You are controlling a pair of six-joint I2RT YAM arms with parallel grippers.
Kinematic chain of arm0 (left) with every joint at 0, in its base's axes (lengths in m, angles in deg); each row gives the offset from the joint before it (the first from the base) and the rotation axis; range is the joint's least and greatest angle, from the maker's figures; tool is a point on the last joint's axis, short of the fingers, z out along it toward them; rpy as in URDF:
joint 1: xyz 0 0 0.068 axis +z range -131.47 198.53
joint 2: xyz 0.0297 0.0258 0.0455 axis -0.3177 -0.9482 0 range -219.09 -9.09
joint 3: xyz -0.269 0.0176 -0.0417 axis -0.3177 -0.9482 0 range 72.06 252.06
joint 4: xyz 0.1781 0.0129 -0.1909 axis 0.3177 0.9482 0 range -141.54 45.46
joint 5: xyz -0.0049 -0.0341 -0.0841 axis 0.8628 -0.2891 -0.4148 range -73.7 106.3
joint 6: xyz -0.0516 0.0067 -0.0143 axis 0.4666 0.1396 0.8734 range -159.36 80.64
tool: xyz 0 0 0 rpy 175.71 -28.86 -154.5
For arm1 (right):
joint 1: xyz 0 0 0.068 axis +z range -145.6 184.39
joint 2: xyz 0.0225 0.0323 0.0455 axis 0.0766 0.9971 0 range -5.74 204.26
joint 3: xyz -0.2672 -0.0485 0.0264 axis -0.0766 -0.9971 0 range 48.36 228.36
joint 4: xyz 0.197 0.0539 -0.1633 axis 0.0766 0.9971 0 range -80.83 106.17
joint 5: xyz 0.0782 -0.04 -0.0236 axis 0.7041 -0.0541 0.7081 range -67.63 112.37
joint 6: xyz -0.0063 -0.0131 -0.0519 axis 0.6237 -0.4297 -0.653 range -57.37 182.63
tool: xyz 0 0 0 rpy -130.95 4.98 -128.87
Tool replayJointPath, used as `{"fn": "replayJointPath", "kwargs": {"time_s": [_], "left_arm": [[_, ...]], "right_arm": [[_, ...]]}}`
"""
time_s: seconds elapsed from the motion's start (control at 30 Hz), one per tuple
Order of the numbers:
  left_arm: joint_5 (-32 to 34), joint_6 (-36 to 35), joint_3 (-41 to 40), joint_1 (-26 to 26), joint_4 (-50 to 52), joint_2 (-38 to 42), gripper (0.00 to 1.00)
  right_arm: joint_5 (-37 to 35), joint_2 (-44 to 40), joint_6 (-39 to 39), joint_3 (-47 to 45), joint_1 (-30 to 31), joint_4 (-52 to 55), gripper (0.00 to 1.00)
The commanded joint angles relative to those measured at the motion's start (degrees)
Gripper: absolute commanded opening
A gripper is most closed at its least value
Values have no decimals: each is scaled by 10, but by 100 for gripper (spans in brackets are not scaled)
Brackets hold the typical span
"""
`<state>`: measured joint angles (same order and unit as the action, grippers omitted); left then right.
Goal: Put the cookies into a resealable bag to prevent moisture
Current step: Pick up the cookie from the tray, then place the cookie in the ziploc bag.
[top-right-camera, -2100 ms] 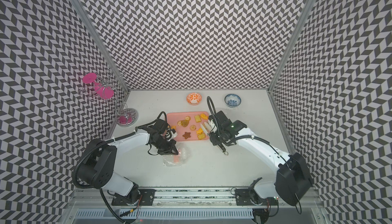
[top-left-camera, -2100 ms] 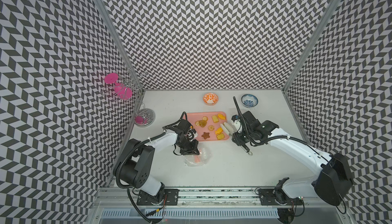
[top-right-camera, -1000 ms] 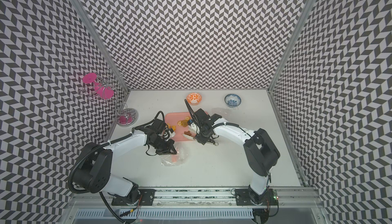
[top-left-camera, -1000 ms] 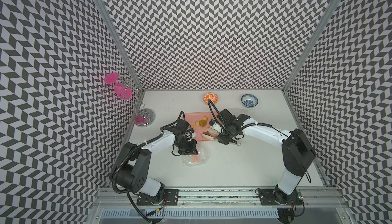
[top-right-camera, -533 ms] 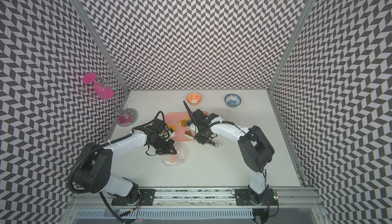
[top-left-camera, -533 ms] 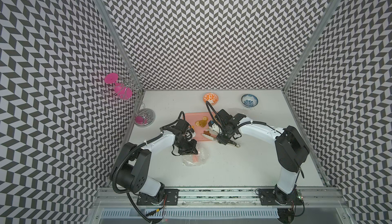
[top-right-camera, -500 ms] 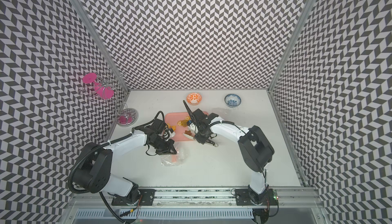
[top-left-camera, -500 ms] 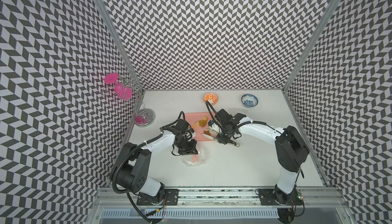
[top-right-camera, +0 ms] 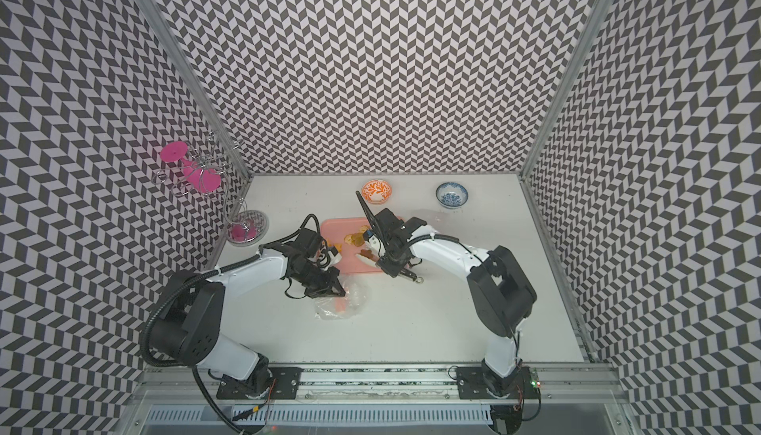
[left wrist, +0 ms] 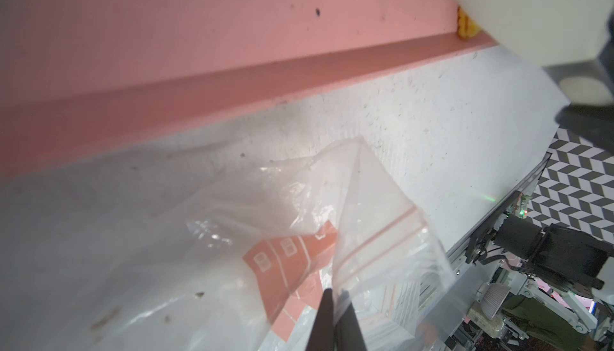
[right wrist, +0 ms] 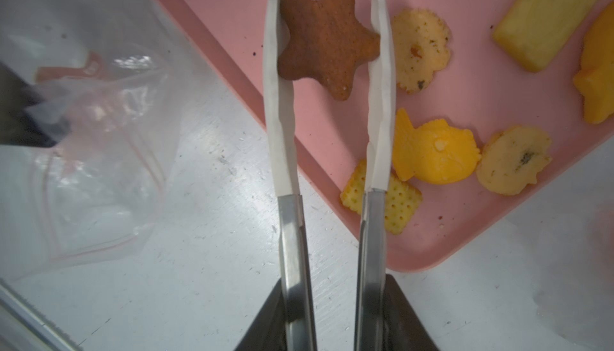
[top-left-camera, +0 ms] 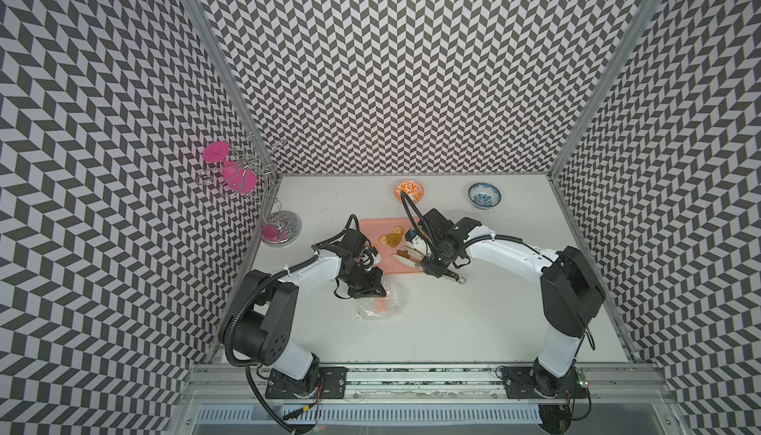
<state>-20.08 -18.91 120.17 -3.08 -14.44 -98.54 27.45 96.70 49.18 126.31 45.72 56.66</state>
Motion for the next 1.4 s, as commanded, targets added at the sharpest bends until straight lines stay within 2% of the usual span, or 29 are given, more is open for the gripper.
{"fn": "replayJointPath", "kwargs": {"time_s": [0.0,0.23,0.4,0.77,1.0,1.13,1.37], "left_arm": [[-32,-3,21,13,-22,-15,0],[-54,-6,42,29,-22,-32,0],[-65,-12,46,43,-17,-31,0],[-67,-15,51,49,1,-10,0],[-66,-19,57,53,10,-5,0],[-74,-21,55,53,19,11,0],[-66,-34,38,54,47,44,0]], "right_arm": [[50,-71,18,-20,-7,-31,35],[185,-157,72,-114,-2,-68,34],[229,-180,96,-162,9,-92,32],[242,-164,78,-153,21,-85,33],[291,-178,64,-165,25,-66,33],[267,-163,62,-169,24,-66,33],[269,-148,69,-160,17,-78,34]]}}
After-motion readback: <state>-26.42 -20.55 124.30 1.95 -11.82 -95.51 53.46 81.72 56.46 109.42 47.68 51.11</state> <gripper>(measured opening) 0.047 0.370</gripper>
